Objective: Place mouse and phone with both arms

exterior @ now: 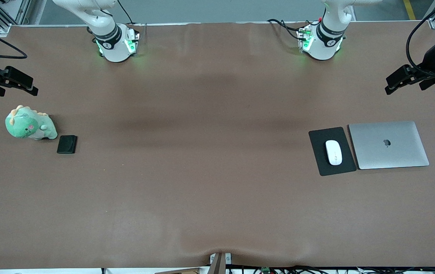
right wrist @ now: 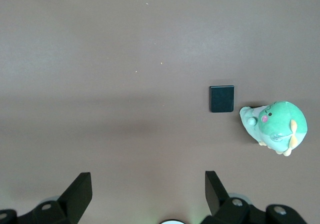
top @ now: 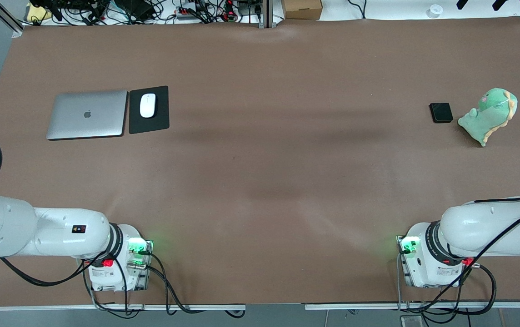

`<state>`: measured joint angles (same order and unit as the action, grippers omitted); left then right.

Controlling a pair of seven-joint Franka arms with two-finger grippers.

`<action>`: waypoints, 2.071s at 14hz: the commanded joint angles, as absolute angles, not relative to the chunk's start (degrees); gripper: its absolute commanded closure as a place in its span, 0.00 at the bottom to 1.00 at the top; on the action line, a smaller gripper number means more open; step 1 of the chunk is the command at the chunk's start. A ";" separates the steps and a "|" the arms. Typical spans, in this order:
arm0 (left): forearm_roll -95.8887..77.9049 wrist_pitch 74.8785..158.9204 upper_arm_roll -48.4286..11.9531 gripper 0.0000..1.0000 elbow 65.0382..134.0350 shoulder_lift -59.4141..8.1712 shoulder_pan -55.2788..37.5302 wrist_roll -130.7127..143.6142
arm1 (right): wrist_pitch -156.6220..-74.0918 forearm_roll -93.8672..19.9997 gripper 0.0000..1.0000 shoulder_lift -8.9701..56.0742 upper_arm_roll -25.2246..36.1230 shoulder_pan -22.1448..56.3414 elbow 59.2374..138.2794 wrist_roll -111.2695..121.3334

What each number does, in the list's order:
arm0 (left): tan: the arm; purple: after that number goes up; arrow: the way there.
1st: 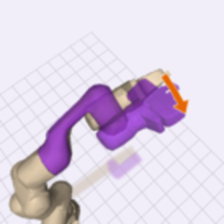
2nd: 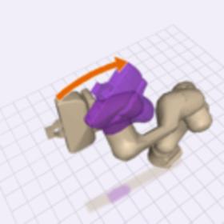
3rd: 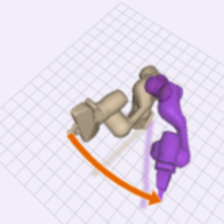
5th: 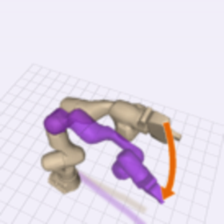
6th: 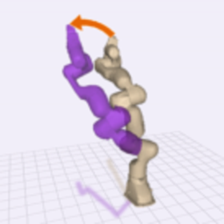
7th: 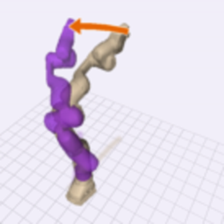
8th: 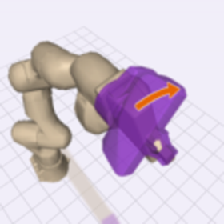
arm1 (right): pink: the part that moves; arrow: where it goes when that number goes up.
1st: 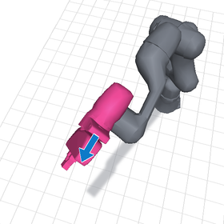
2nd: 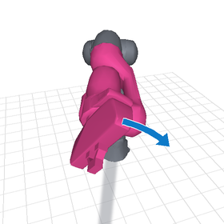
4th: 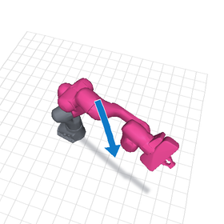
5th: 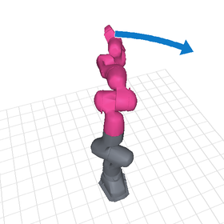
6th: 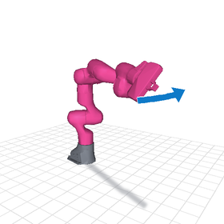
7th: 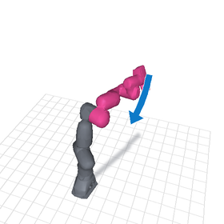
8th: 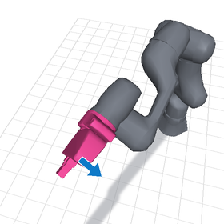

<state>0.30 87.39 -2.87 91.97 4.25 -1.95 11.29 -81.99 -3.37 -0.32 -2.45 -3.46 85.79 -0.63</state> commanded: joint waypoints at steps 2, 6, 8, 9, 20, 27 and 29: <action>-0.26 86.31 -2.72 0.00 91.14 4.39 -1.67 9.93 | -81.83 -3.87 0.00 -0.62 -2.64 -3.69 86.04 0.00; -0.26 86.31 -2.72 0.00 91.14 4.31 -1.49 9.84 | -81.56 -3.87 0.00 -0.53 -2.81 -3.69 85.96 0.00; -0.26 86.31 -2.72 0.00 91.14 4.31 -1.49 9.93 | -81.56 -3.87 0.00 -0.53 -2.81 -3.78 85.96 0.00; -0.26 86.31 -2.72 0.00 91.14 4.31 -1.49 9.93 | -81.48 -3.87 0.00 -0.53 -2.81 -3.87 85.96 0.00; 0.09 86.31 -2.64 0.00 90.70 4.31 -1.49 10.28 | -81.74 -3.87 0.00 -0.35 -2.72 -4.13 85.87 0.09; 0.96 86.22 -2.64 0.00 90.62 4.31 -1.49 10.28 | -82.18 -3.87 0.00 -0.26 -2.64 -4.04 85.87 -0.61; 1.23 86.22 -2.64 0.00 90.62 4.39 -1.58 10.20 | -82.18 -3.87 0.00 -0.35 -2.72 -3.96 85.96 -0.79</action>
